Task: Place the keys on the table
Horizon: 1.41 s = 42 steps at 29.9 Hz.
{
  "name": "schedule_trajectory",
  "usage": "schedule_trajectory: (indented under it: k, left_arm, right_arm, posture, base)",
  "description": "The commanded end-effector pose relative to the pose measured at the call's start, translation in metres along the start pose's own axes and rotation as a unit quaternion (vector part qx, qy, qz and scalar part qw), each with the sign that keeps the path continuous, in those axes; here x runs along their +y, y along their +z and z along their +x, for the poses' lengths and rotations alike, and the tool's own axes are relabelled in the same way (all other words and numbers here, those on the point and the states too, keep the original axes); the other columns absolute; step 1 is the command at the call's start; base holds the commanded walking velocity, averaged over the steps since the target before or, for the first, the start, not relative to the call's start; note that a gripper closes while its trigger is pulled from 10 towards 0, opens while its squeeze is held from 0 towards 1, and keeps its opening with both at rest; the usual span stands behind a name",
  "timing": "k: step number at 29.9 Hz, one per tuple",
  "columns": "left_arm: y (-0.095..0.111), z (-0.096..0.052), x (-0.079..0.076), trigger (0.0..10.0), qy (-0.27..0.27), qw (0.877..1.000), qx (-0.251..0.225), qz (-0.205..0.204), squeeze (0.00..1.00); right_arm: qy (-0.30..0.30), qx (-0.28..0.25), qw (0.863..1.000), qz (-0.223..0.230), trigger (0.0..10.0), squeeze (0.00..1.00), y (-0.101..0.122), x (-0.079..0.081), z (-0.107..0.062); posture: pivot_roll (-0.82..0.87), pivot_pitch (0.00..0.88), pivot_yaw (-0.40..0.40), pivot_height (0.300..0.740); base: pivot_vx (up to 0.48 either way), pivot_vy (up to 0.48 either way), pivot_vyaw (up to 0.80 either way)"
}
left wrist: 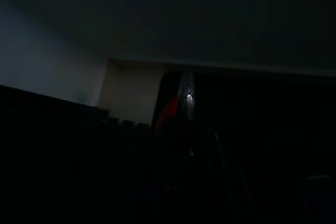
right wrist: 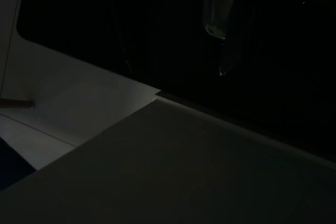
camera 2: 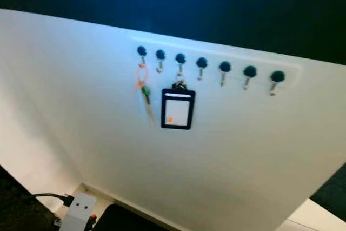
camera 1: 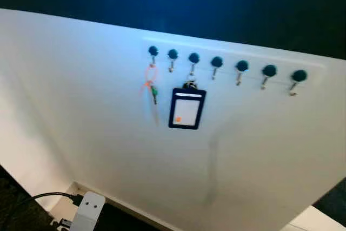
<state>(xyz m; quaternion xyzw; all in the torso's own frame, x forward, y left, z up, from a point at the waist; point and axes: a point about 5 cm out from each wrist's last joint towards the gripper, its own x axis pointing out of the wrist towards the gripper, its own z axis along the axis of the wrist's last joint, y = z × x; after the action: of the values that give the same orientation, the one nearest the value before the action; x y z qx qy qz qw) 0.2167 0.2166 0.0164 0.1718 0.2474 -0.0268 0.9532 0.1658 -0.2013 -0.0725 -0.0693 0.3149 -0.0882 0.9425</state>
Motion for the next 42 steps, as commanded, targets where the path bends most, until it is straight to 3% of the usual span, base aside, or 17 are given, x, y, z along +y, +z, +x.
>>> schedule_trajectory:
  k: [1,18,42]
  left_arm:
    - [-0.0036,-0.0015,-0.0028,10.0,-0.005,1.0,0.004,0.003,0.0]
    - [-0.004,-0.0028,-0.0062,10.0,-0.013,1.0,0.002,0.008,0.0]
    - [-0.0043,0.0,-0.0086,10.0,-0.018,1.0,0.004,0.009,0.0]
  right_arm:
    - [-0.009,0.016,1.0,0.0,10.0,0.0,-0.0096,-0.0053,-0.0042]
    - [0.006,0.021,1.0,0.005,10.0,0.0,-0.011,-0.0008,-0.0046]
    - [0.011,0.029,0.999,0.009,10.0,0.0,-0.0134,-0.0017,-0.005]
  posture:
    - [0.11,0.144,0.051,0.74]
    - [0.11,0.145,0.051,0.74]
    - [0.11,0.143,0.047,0.74]
  base:
    - [0.0,0.0,0.0]
    - [0.0,0.0,0.0]
    - [0.0,0.0,-0.8]
